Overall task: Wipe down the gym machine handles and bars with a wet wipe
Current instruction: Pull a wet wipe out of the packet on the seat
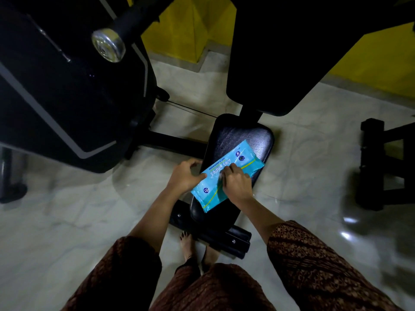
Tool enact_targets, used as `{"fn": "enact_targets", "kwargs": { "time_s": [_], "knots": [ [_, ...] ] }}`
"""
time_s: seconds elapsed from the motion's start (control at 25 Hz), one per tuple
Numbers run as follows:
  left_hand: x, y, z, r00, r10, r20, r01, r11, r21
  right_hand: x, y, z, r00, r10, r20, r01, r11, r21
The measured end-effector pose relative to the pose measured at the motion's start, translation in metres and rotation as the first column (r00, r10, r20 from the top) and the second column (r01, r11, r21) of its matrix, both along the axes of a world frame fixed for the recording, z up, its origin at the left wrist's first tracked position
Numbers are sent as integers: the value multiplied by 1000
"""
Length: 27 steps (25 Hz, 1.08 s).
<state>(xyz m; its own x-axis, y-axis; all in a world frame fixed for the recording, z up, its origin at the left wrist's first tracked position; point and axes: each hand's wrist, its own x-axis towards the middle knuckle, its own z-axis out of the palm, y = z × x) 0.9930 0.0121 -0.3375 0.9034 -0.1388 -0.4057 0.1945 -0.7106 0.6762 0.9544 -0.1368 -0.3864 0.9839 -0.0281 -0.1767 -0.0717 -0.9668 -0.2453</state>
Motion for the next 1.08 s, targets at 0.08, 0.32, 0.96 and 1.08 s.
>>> {"fn": "enact_targets", "kwargs": {
  "time_s": [0.08, 0.32, 0.96, 1.08],
  "knots": [
    [0, -1, 0, 1000, -4, -2, 4, 1000, -2, -1, -3, -1, 1000, 15, 2, -15, 999, 49],
    [1, -5, 0, 1000, -24, 2, 24, 1000, -6, 1, -4, 2, 996, -18, 87, 7, 992, 123],
    [4, 3, -1, 1000, -25, 14, 25, 1000, 3, 7, -7, 1, 996, -7, -93, 12, 999, 47],
    [6, 4, -1, 1000, -24, 15, 24, 1000, 1, 4, -12, 4, 993, -110, -36, 115, 966, 230]
  ]
}}
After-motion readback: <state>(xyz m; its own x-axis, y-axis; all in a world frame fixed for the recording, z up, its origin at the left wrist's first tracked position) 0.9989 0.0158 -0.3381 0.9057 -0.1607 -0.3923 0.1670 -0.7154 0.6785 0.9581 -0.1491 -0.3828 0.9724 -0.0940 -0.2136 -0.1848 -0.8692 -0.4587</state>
